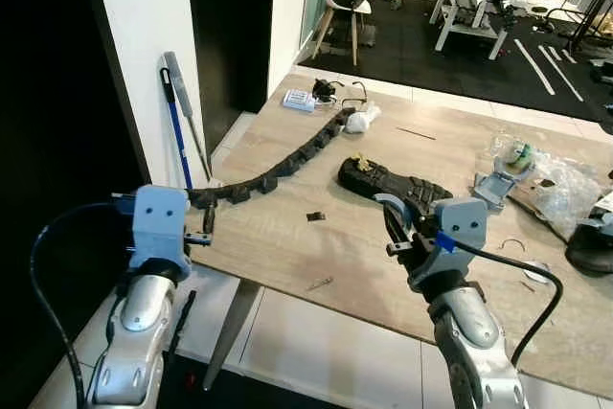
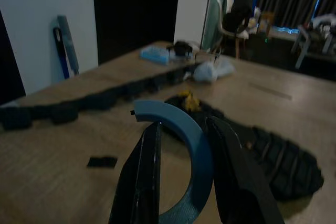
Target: Picking trash to rubbish bin
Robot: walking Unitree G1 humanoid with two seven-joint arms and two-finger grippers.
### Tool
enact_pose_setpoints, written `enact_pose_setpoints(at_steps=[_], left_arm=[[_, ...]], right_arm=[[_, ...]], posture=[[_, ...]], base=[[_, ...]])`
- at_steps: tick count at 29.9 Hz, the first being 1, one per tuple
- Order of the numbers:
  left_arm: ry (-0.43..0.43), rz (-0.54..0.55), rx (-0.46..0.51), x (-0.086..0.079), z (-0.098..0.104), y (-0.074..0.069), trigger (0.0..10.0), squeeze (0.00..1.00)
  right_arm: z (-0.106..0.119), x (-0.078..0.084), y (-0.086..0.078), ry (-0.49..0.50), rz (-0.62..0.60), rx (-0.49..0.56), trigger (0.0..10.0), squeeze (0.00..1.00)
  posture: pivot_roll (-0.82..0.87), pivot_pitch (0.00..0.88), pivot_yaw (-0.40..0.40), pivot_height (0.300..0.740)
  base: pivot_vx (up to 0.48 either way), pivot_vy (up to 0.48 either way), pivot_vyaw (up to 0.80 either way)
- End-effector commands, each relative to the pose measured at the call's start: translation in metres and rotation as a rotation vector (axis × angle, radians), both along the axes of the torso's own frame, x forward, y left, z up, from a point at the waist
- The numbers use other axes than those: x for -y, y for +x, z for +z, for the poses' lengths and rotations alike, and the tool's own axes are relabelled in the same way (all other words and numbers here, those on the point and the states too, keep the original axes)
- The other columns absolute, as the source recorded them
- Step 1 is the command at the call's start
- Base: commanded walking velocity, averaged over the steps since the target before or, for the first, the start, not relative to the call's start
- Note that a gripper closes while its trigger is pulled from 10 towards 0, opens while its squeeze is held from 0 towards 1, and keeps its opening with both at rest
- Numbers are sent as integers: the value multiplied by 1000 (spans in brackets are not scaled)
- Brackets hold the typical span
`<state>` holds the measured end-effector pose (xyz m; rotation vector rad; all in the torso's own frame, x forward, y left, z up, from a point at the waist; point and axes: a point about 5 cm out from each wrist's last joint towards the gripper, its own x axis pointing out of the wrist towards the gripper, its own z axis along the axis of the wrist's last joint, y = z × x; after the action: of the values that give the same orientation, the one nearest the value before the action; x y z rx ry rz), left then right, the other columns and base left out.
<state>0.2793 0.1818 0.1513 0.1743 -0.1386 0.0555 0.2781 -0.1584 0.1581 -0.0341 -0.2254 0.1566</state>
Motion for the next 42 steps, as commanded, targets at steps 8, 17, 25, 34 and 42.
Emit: enact_pose_setpoints(at_steps=[8, 17, 25, 34, 42], left_arm=[[24, 31, 34, -8, 13, 7, 10000, 0], [20, 47, 18, -9, 13, 20, 10000, 0], [56, 34, 30, -3, 12, 26, 10000, 0], [45, 14, 25, 8, 11, 29, 10000, 0], [39, 22, 21, 9, 9, 27, 10000, 0]], right_arm=[[-3, -10, 9, -10, 16, -6, 10000, 0], [-8, -13, 3, -17, -2, -25, 10000, 0], [-4, -10, 11, -35, -6, -9, 10000, 0], [1, -6, 18, -46, -8, 3, 10000, 0], [-2, -5, 21, -32, -4, -6, 10000, 0]], posture=[[55, 34, -8, 740], [27, 54, -19, 740], [-1, 32, -24, 740], [-6, 49, -33, 740], [20, 69, -39, 740]], base=[[0, 0, 0], [0, 0, 0], [0, 0, -430], [0, 0, -633], [0, 0, -800]])
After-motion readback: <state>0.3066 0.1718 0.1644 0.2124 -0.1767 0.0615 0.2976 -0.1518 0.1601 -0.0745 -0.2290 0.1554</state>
